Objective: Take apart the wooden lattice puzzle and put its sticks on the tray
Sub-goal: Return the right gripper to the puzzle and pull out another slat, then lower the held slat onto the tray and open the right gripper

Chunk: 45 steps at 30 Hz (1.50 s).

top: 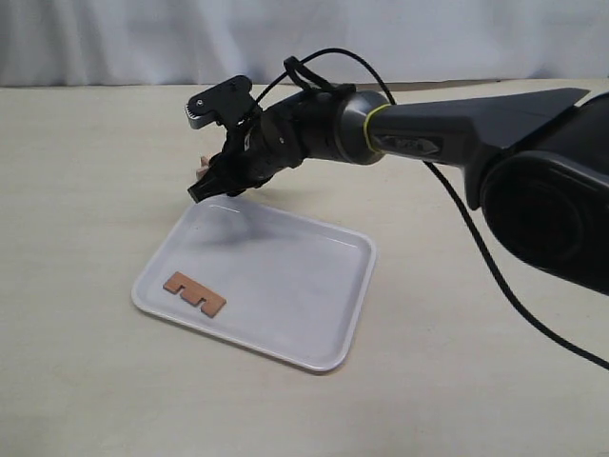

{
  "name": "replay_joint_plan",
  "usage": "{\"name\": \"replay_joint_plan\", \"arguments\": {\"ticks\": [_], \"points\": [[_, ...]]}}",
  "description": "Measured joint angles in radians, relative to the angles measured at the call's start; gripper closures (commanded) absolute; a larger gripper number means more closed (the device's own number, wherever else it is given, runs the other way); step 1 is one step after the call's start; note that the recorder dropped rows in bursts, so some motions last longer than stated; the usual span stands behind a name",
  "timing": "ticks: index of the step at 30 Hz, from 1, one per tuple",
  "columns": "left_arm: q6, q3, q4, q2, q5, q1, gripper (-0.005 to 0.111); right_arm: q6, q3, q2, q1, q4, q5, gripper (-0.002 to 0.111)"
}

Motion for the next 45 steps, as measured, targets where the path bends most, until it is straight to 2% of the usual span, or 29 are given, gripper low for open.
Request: {"name": "replay_joint_plan", "arguments": {"ticks": [6, 8, 12, 13, 14, 27, 37, 41, 43, 44, 45], "points": [[0.002, 0.000, 0.000, 0.000, 0.000, 0.000, 0.107, 0.001, 0.000, 0.024, -0.002, 0.000, -0.015, 0.068], [0.002, 0.000, 0.000, 0.000, 0.000, 0.000, 0.107, 0.001, 0.000, 0.027, -0.002, 0.000, -0.025, 0.072], [0.002, 0.000, 0.000, 0.000, 0.000, 0.000, 0.107, 0.001, 0.000, 0.030, -0.002, 0.000, -0.038, 0.094], [0.002, 0.000, 0.000, 0.000, 0.000, 0.000, 0.107, 0.001, 0.000, 0.030, -0.002, 0.000, -0.041, 0.102], [0.002, 0.000, 0.000, 0.000, 0.000, 0.000, 0.107, 0.001, 0.000, 0.030, -0.002, 0.000, -0.041, 0.104], [0.002, 0.000, 0.000, 0.000, 0.000, 0.000, 0.107, 0.002, 0.000, 0.005, -0.006, 0.000, -0.027, 0.104], [0.002, 0.000, 0.000, 0.000, 0.000, 0.000, 0.107, -0.014, 0.000, -0.147, 0.007, 0.004, 0.112, 0.104], [0.002, 0.000, 0.000, 0.000, 0.000, 0.000, 0.107, -0.162, 0.046, -0.218, 0.045, 0.115, 0.158, 0.104], [0.002, 0.000, 0.000, 0.000, 0.000, 0.000, 0.107, -0.306, 0.091, -0.250, 0.056, 0.255, 0.166, 0.104], [0.002, 0.000, 0.000, 0.000, 0.000, 0.000, 0.107, -0.486, 0.150, -0.282, 0.060, 0.453, 0.184, 0.104], [0.002, 0.000, 0.000, 0.000, 0.000, 0.000, 0.107, -0.576, 0.180, -0.294, 0.060, 0.536, 0.192, 0.104]]}}
